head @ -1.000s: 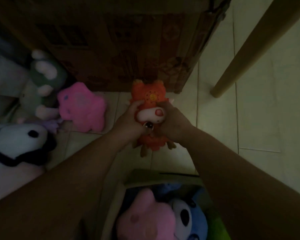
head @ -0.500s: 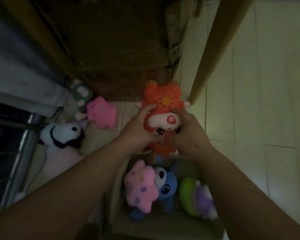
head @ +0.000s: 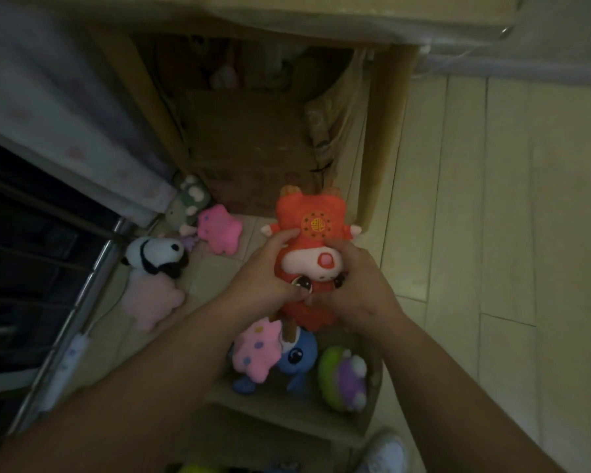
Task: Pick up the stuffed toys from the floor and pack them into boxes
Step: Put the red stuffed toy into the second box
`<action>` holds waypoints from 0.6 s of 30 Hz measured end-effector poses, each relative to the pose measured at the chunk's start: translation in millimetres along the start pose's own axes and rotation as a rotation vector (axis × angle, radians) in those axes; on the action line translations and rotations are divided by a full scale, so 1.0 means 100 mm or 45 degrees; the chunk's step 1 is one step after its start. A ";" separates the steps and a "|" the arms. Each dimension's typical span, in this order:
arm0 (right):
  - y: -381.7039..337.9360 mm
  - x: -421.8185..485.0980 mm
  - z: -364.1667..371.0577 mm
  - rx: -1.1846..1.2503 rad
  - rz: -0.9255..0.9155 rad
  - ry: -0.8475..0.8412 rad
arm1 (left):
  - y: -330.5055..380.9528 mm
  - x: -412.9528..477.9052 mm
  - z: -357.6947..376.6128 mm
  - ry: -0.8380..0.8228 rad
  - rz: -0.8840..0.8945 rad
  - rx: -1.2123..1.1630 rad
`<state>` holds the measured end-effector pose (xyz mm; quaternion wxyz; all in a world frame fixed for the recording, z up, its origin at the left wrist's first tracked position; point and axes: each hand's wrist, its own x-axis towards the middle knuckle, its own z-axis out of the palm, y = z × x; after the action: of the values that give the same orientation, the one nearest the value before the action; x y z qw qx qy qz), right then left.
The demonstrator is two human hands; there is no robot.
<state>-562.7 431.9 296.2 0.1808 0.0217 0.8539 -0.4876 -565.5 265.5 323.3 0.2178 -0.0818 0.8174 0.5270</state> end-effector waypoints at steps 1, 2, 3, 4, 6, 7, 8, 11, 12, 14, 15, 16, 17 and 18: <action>0.01 -0.06 0.03 -0.007 -0.006 0.001 | -0.03 -0.07 0.00 0.004 -0.012 0.000; 0.01 -0.12 0.08 -0.016 -0.010 0.011 | -0.06 -0.13 -0.03 0.006 -0.027 -0.005; -0.01 -0.20 0.13 -0.024 -0.013 0.024 | -0.09 -0.20 -0.05 -0.001 -0.031 -0.020; -0.04 -0.28 0.19 -0.041 -0.009 0.036 | -0.13 -0.26 -0.09 -0.021 -0.031 -0.036; -0.04 -0.41 0.40 -0.063 0.024 0.041 | -0.25 -0.40 -0.19 -0.073 -0.022 -0.034; -0.05 -0.49 0.50 -0.069 0.039 0.053 | -0.32 -0.49 -0.24 -0.090 -0.021 -0.036; -0.07 -0.58 0.59 -0.076 0.042 0.078 | -0.39 -0.59 -0.27 -0.102 -0.025 -0.048; -0.19 -0.90 0.86 -0.101 0.057 0.132 | -0.58 -0.90 -0.43 -0.114 -0.010 -0.047; -0.24 -1.01 0.93 -0.122 0.061 0.132 | -0.62 -1.01 -0.46 -0.125 -0.008 -0.043; -0.31 -1.25 1.00 -0.151 0.092 0.160 | -0.68 -1.21 -0.50 -0.153 0.007 -0.027; -0.34 -1.37 1.02 -0.170 0.113 0.175 | -0.68 -1.32 -0.51 -0.161 0.018 0.005; -0.35 -1.47 1.03 -0.194 0.136 0.188 | -0.69 -1.40 -0.49 -0.169 0.031 0.043; -0.35 -1.55 1.03 -0.215 0.163 0.195 | -0.70 -1.46 -0.46 -0.165 0.037 0.074; -0.33 -1.61 1.03 -0.232 0.178 0.195 | -0.71 -1.50 -0.41 -0.154 0.030 0.093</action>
<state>-389.5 351.1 329.3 0.1497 0.1016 0.9024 -0.3911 -417.1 183.3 345.1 0.2635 -0.0322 0.8223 0.5033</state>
